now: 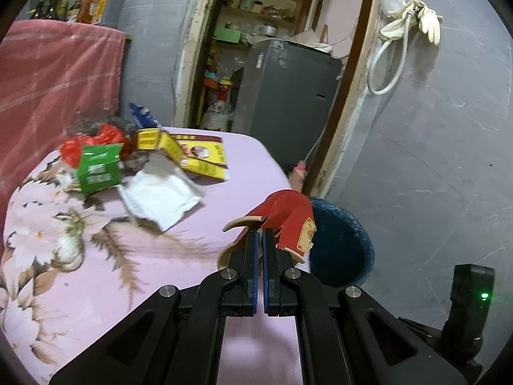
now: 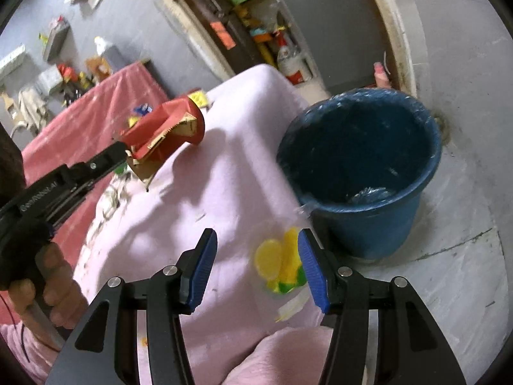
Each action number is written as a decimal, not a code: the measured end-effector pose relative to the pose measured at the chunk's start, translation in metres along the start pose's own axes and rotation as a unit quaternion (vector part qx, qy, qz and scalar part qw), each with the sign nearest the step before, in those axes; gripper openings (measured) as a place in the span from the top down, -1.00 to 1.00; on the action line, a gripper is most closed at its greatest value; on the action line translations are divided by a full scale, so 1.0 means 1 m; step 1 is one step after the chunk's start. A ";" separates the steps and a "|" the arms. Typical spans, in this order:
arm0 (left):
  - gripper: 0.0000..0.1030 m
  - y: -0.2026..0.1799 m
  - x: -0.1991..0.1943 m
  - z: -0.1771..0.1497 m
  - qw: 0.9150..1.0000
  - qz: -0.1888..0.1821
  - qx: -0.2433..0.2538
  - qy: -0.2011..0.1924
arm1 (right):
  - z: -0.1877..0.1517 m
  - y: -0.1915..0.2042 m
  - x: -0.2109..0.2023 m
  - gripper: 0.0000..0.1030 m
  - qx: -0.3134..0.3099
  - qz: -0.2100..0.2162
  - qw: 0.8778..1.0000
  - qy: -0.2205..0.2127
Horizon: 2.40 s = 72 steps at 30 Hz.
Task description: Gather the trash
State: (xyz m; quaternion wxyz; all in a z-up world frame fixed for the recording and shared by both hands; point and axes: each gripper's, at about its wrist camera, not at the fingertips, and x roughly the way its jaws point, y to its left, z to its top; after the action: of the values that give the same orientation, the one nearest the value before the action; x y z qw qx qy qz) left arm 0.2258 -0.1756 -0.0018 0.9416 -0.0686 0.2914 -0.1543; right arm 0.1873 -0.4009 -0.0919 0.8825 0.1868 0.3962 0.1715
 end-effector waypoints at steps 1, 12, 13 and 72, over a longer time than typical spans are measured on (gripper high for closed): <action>0.99 0.001 -0.002 -0.001 1.000 0.002 -0.001 0.000 | -0.001 0.003 0.004 0.01 -0.005 -0.008 1.000 0.006; 0.99 0.012 -0.011 -0.005 1.000 0.006 -0.012 -0.001 | 0.005 0.005 0.041 0.71 0.001 -0.059 0.998 0.029; 0.99 0.012 -0.010 -0.005 1.000 0.006 -0.012 0.000 | 0.005 0.004 0.043 0.83 0.004 -0.064 0.998 0.030; -0.33 -0.024 0.030 0.041 0.999 -0.015 0.003 -0.039 | 0.094 -0.006 -0.071 -0.10 -0.069 -0.114 0.957 -0.257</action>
State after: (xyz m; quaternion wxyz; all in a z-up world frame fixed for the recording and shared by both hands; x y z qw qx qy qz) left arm 0.2669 -0.2069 0.0215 0.9501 -0.0765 0.2526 -0.1660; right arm 0.2158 -0.4566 0.0081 0.9790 0.1167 0.1616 0.0427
